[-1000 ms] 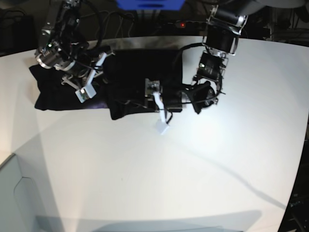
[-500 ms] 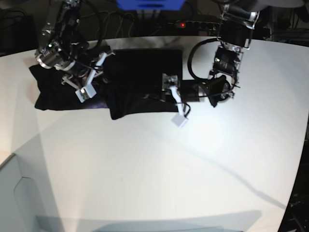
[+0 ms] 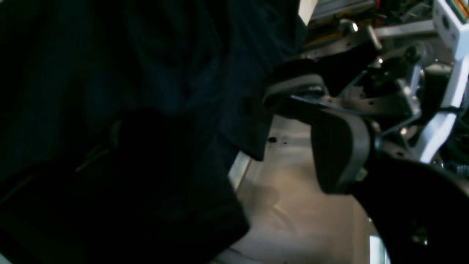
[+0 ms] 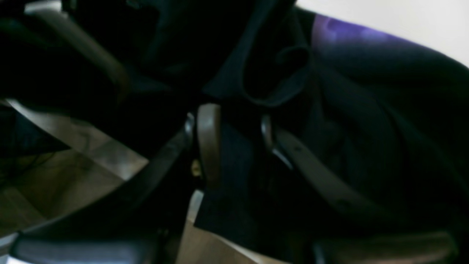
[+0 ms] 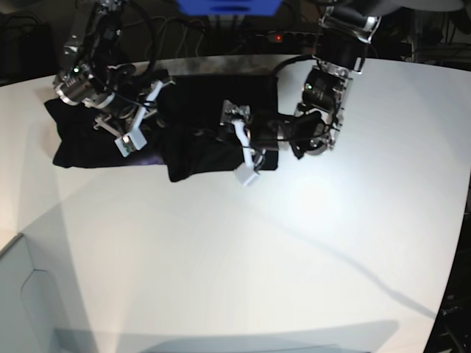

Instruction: Fold the T-shirt properly

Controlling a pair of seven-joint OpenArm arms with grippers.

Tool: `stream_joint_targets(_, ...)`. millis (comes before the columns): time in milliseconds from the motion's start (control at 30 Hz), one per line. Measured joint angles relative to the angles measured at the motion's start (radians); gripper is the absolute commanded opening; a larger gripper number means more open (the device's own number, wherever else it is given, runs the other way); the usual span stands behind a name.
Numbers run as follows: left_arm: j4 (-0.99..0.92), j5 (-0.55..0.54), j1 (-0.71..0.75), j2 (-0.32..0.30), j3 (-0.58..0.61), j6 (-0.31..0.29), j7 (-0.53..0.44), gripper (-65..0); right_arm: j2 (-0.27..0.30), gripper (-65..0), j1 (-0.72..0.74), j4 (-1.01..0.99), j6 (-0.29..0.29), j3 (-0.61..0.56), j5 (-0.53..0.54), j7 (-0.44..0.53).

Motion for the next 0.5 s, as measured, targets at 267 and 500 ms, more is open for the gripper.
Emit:
stream_joint_targets(267,0.006,-0.096,-0.085,0.050,0.010,-0.005,0.093,-2.4,0.000,-50.0,0.001,-0.051,0.000,0.000,0.000,0.000)
stream_joint_targets(500,0.008,-0.018,-0.072,-0.032,-0.092,-0.002,0.090,-2.4,0.000,-50.0,0.000,-0.053,0.000,0.000,0.000,0.000)
